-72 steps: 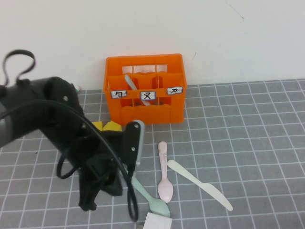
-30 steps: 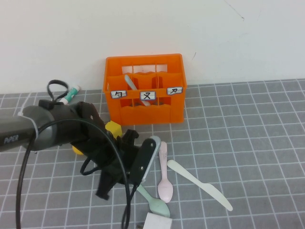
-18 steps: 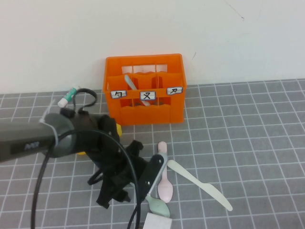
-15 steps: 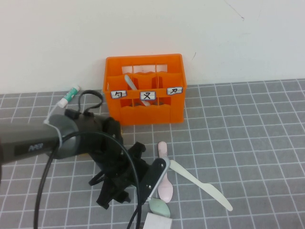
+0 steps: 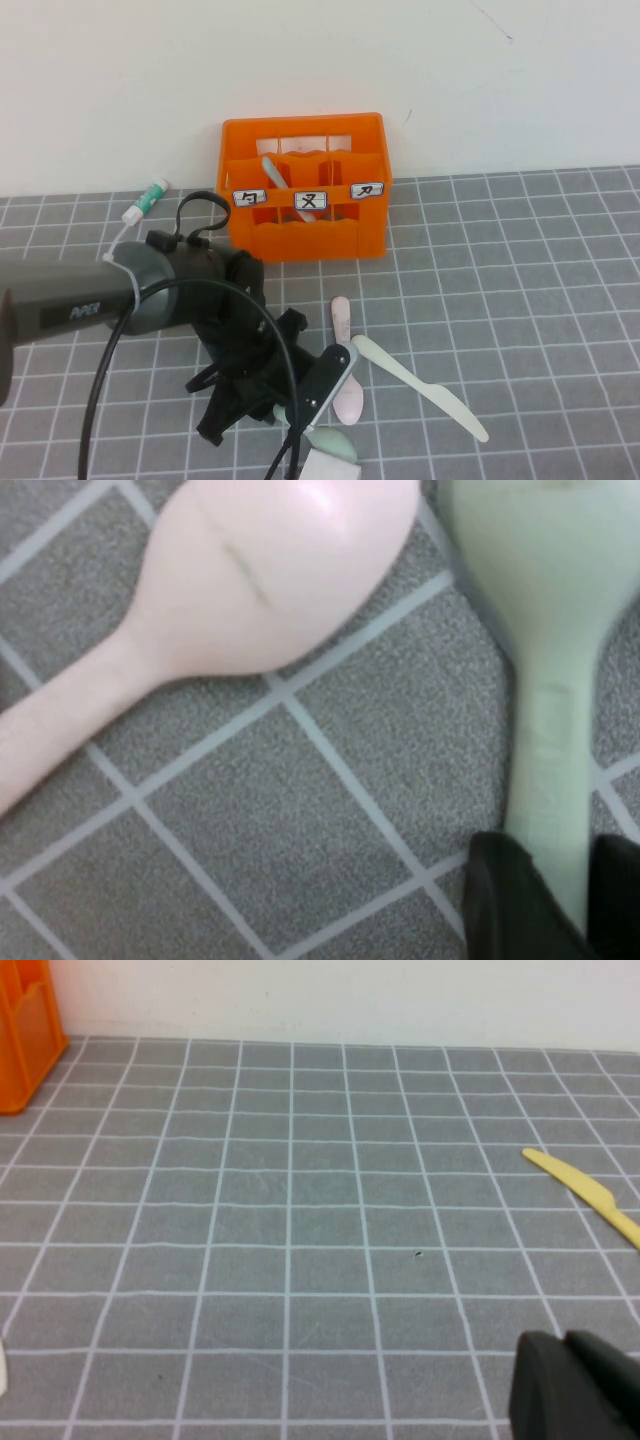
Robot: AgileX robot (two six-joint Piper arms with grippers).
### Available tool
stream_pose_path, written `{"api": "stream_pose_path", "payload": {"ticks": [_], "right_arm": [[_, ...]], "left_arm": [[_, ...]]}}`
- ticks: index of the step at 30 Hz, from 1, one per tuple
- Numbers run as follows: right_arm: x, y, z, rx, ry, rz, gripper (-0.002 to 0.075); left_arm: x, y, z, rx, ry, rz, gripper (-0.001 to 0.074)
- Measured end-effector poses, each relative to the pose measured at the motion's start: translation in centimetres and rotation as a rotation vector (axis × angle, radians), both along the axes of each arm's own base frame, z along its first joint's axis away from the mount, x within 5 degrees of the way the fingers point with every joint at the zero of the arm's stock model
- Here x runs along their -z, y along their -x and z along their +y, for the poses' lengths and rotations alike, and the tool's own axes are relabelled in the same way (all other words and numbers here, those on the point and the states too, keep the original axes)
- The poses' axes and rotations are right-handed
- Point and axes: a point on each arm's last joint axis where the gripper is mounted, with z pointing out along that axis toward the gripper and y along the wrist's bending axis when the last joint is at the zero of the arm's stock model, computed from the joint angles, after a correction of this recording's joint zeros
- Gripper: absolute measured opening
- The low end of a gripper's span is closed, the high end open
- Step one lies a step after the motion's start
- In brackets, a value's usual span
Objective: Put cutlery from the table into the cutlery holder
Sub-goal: Pick up the spoon
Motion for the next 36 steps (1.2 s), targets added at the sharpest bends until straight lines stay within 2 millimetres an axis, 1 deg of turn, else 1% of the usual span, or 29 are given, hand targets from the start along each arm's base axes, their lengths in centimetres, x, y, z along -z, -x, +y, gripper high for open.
{"api": "stream_pose_path", "payload": {"ticks": [4,9,13,17,19,21,24,26,29,36], "right_arm": [[0.0,0.0,0.0,0.000,0.000,0.000,-0.0003],[0.0,0.0,0.0,0.000,0.000,0.000,-0.0003],[0.0,0.0,0.0,0.000,0.000,0.000,-0.0003],[0.0,0.0,0.0,0.000,0.000,0.000,-0.0003],[0.0,0.0,0.0,0.000,0.000,0.000,-0.0003],[0.0,0.0,0.0,0.000,0.000,0.000,-0.0003],[0.0,0.0,0.0,0.000,0.000,0.000,-0.0003],[0.0,0.0,0.0,0.000,0.000,0.000,-0.0003],[0.0,0.0,0.0,0.000,0.000,0.000,-0.0003],[0.0,0.0,0.0,0.000,0.000,0.000,-0.0003]], "left_arm": [[-0.1,0.0,0.0,-0.020,0.001,0.011,0.0126],[-0.5,0.4,0.0,-0.170,0.012,0.062,0.0122],[-1.2,0.6,0.1,-0.259,0.026,0.073,0.0046],[-1.3,0.7,0.1,-0.312,0.026,0.091,0.0043],[-1.3,0.8,0.1,-0.322,0.023,0.098,0.0066],[-1.1,0.9,0.2,-0.327,0.014,0.112,0.0115],[-1.1,0.9,0.2,-0.331,0.011,0.117,0.0230],[-1.0,0.9,0.2,-0.332,0.011,0.119,0.0290],[-1.0,0.9,0.1,-0.337,0.015,0.124,0.0325],[-1.0,1.0,0.0,-0.362,0.028,0.138,0.0337]]}}
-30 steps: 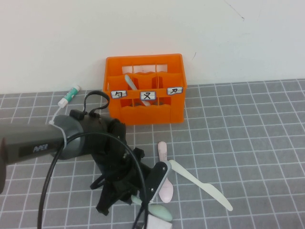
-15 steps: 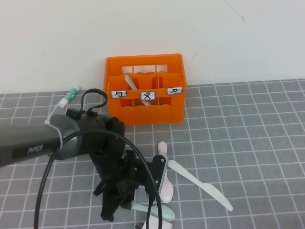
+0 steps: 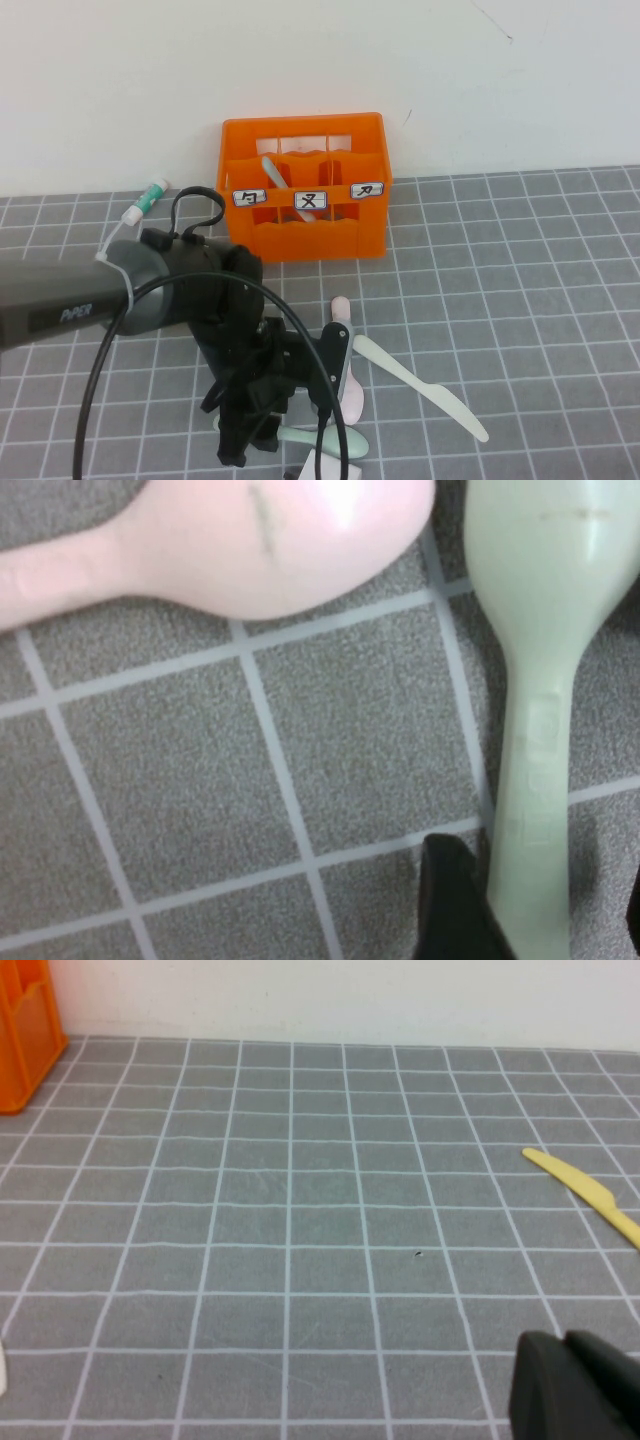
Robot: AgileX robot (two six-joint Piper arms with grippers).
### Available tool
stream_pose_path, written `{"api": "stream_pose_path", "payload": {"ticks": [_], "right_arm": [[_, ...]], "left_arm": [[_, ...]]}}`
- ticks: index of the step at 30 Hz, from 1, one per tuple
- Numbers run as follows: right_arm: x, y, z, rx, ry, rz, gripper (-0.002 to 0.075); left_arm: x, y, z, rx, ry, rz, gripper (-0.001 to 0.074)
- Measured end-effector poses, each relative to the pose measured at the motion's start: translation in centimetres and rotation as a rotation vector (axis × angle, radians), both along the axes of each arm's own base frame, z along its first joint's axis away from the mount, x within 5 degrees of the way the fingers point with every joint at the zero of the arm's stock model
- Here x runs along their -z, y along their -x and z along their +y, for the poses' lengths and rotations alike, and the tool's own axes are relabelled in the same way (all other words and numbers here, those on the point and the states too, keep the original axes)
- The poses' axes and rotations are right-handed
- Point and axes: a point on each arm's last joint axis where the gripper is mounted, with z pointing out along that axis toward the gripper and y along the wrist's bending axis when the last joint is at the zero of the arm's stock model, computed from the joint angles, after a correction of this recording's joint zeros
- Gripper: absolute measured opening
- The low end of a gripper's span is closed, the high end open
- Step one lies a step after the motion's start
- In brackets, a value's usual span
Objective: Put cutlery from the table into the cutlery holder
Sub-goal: Pick up the spoon
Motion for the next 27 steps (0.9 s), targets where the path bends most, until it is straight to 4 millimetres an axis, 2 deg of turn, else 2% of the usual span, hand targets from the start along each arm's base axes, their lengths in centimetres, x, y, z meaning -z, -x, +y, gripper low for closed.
{"api": "stream_pose_path", "payload": {"ticks": [10,13,15,19,23,27], "right_arm": [[0.0,0.0,0.0,0.000,0.000,0.000,-0.0003],[0.0,0.0,0.0,0.000,0.000,0.000,-0.0003],[0.0,0.0,0.0,0.000,0.000,0.000,-0.0003],[0.0,0.0,0.0,0.000,0.000,0.000,-0.0003],[0.0,0.0,0.0,0.000,0.000,0.000,-0.0003],[0.0,0.0,0.0,0.000,0.000,0.000,-0.0003]], "left_arm": [[0.9,-0.1,0.2,-0.062,-0.032,0.024,0.0330],[0.9,-0.2,0.2,-0.059,-0.034,0.019,0.0250],[1.0,-0.2,0.2,-0.059,-0.039,0.021,0.0144],[1.0,0.0,0.3,-0.061,-0.049,0.044,0.0134],[0.1,0.4,0.5,-0.025,-0.056,0.049,0.0134],[-3.3,0.8,0.7,0.000,-0.006,-0.040,0.0134]]}}
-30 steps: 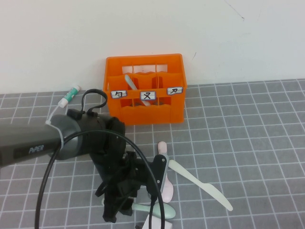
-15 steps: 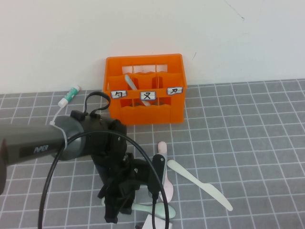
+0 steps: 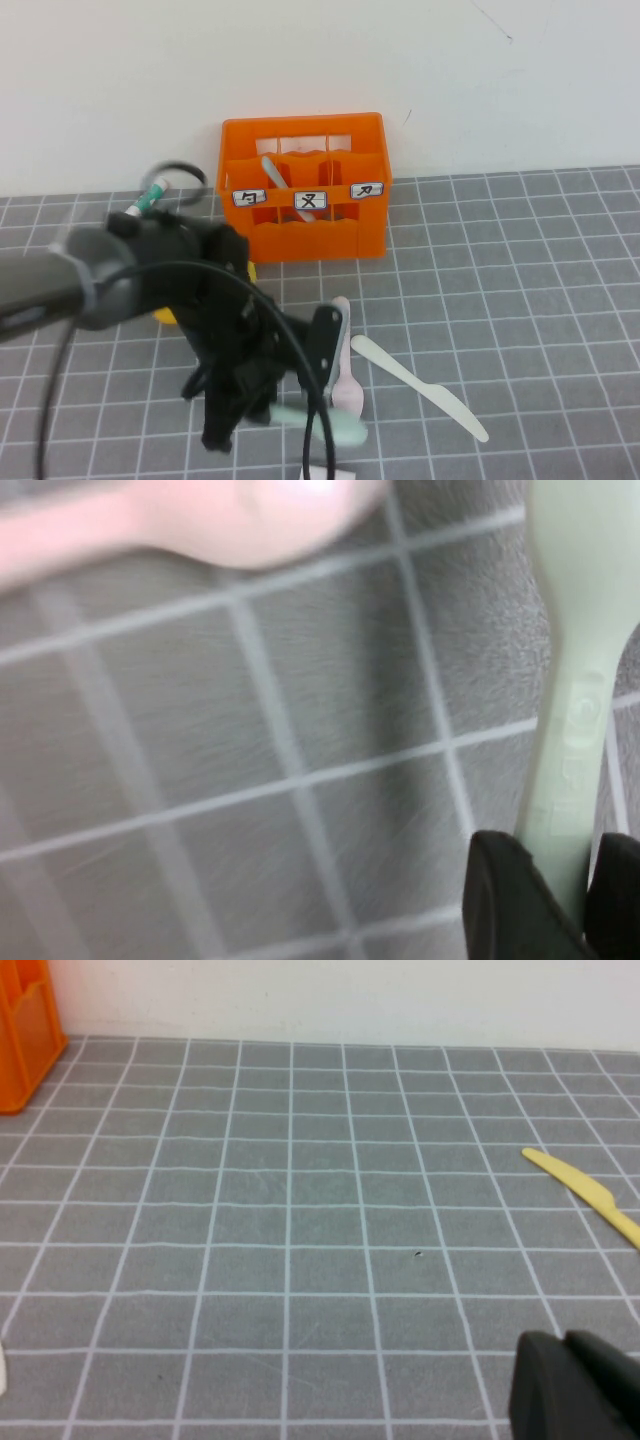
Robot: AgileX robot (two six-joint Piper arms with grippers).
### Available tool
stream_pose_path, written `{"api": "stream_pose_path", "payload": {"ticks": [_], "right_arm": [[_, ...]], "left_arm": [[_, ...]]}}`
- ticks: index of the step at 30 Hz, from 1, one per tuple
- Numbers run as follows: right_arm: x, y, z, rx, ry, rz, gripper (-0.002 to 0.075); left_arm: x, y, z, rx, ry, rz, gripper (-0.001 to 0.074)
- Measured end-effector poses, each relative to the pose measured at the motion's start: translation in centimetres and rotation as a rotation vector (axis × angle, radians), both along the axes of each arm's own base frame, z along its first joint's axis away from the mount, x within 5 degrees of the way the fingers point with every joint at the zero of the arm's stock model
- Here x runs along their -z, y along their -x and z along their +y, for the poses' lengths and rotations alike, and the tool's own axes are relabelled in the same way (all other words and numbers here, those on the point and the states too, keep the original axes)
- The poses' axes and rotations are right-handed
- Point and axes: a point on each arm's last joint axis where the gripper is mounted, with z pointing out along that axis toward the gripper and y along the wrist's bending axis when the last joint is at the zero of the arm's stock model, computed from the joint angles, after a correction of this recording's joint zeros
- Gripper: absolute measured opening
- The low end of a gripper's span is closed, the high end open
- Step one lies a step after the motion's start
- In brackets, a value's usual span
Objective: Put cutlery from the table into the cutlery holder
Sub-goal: Pick up the spoon, then place the spoon on the box
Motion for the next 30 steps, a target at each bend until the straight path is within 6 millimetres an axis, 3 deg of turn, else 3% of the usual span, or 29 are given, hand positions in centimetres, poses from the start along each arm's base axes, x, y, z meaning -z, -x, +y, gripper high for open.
{"api": "stream_pose_path", "payload": {"ticks": [8,13,19,30], "right_arm": [[0.0,0.0,0.0,0.000,0.000,0.000,-0.0003],[0.0,0.0,0.0,0.000,0.000,0.000,-0.0003],[0.0,0.0,0.0,0.000,0.000,0.000,-0.0003],[0.0,0.0,0.0,0.000,0.000,0.000,-0.0003]], "left_arm": [[-6.3,1.0,0.2,-0.073,0.167,-0.178,0.0134],[-7.6,0.1,1.1,-0.308,0.334,-0.164,0.0134],[-8.7,-2.3,4.3,-0.619,0.605,-0.070,0.0134],[-12.7,-5.6,8.4,-0.875,1.189,-0.075,0.0134]]}}
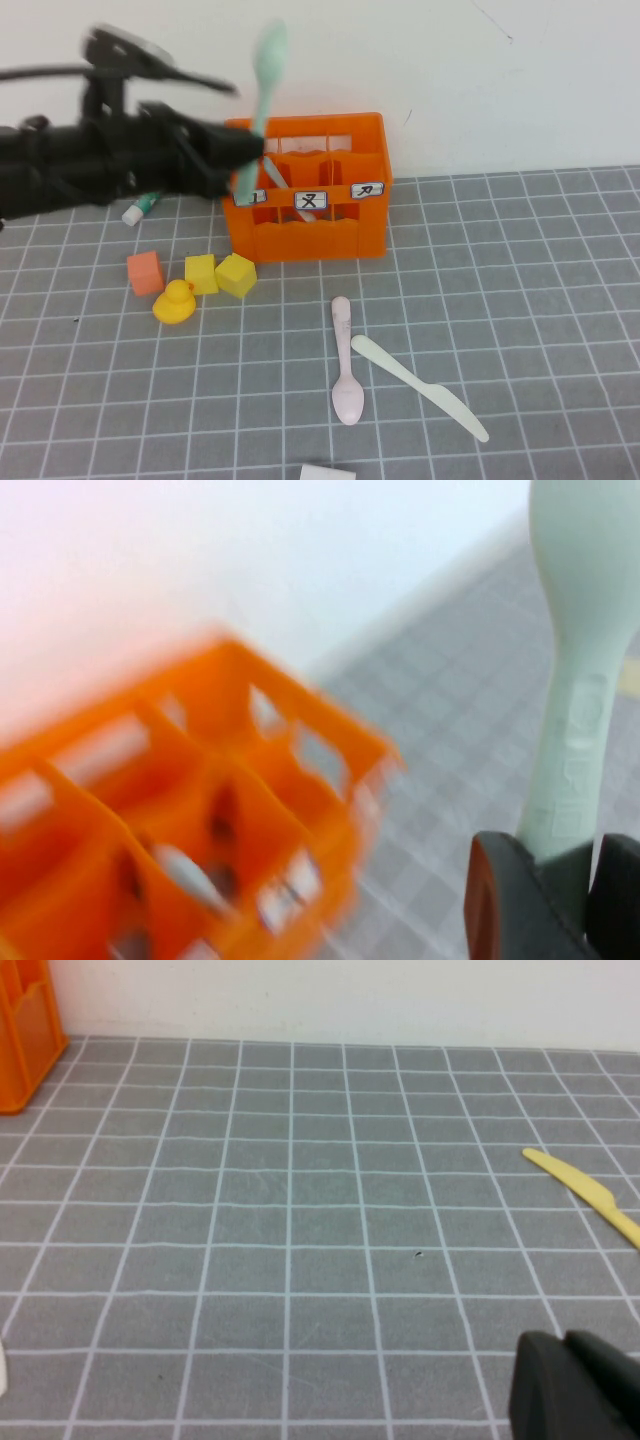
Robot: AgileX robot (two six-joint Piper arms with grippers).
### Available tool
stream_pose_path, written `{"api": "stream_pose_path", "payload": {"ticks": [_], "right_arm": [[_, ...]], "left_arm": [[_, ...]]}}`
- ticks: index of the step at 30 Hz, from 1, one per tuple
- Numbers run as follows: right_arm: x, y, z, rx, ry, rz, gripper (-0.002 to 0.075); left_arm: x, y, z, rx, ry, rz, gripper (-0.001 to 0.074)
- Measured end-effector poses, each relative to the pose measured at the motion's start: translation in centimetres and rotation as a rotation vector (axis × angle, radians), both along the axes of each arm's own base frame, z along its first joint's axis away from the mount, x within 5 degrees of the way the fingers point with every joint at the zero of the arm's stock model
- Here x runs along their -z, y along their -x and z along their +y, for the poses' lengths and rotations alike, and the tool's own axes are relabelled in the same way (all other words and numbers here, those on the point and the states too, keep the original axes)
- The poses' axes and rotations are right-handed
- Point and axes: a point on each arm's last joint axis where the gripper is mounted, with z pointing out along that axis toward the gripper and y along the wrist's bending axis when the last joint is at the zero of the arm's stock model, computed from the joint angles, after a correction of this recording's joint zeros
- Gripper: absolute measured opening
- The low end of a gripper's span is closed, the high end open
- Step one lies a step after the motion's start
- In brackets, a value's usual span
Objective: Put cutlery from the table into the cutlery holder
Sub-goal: Place the spoon on the box
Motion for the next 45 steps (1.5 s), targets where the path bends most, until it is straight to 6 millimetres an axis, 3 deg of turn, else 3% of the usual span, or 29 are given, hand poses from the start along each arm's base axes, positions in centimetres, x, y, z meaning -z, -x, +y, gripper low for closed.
{"api": "stream_pose_path", "payload": {"ticks": [4,15,27,37,45], "right_arm": [[0.0,0.0,0.0,0.000,0.000,0.000,-0.0003],[0.0,0.0,0.0,0.000,0.000,0.000,-0.0003],[0.0,0.0,0.0,0.000,0.000,0.000,-0.0003],[0.0,0.0,0.0,0.000,0.000,0.000,-0.0003],[0.0,0.0,0.0,0.000,0.000,0.000,-0.0003]], "left_arm": [[-0.2,-0.7,0.9,-0.040,0.010,-0.064,0.0134],[3.1,-3.3,1.0,-0.053,-0.094,-0.076,0.0134],[3.3,-7.5,0.8,-0.062,-0.106,-0.130,0.0134],[6.4,-11.3,0.8,-0.088,-0.126,-0.105,0.0134],[8.5,-12.6,0.7,-0.088,-0.131,-0.076,0.0134]]}}
